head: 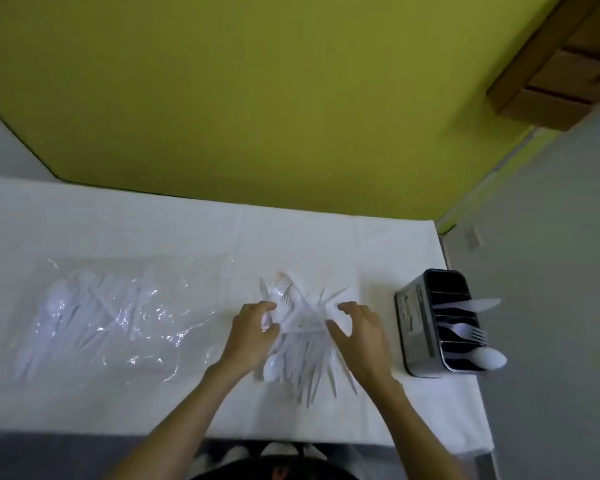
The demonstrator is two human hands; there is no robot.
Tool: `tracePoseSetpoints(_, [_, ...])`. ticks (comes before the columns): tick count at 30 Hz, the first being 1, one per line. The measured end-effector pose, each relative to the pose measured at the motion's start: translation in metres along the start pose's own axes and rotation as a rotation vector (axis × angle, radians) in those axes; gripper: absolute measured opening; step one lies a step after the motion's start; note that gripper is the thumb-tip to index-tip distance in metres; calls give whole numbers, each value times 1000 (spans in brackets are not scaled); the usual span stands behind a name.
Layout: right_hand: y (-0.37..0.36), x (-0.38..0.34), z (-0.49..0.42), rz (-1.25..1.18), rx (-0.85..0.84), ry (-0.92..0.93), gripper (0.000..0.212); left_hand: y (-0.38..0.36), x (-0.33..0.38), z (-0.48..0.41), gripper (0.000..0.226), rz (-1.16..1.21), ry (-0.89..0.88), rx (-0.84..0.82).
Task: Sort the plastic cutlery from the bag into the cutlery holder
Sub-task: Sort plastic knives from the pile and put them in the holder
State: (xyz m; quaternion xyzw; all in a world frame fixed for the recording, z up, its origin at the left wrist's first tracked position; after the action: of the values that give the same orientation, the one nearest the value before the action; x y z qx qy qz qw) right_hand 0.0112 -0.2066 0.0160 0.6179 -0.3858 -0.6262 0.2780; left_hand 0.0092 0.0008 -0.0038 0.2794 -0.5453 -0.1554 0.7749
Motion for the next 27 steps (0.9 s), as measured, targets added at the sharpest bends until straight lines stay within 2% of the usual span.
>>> tracePoseSetpoints(3, [-16,11,13,143,-87,-138,59,-14,-12,4,45,-121,-27,-36])
tracePoseSetpoints(5, [-26,17,20,160,-163,-211,61,-22,-16,9,46,-192,-67,-71])
tracePoseSetpoints(9, [-43,18,14,155,-198,-202,54,-30,-20,5,45,-256,-193,-39])
tracePoseSetpoints(15, [-48,23,-3,117,-192,-187,53,-31,-25,-8,35,-208,-217,48])
tracePoseSetpoints(18, [-43,34,1,9,-152,-286,48,-27,-29,-9,30,-206,-201,112])
tracePoseSetpoints(23, [-34,56,-1,-109,-71,-429,25,-16,-32,-13,25,-297,-226,234])
tracePoseSetpoints(27, [-33,56,-5,-148,-14,-516,19,-25,-21,-20,37,-327,-300,263])
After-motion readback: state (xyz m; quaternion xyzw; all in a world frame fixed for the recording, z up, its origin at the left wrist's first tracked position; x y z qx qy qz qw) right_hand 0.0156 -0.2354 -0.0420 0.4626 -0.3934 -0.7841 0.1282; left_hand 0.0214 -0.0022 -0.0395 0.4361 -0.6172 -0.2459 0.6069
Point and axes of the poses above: each hand's wrist, its own z-axis away from the middle knuckle, its own y-axis out of the back of the hand, x = y × z, the point moved 1 cm from there along -z, towards the middle knuckle, and after that the axes turned 13 degrees about x, right-handed, at the moved point
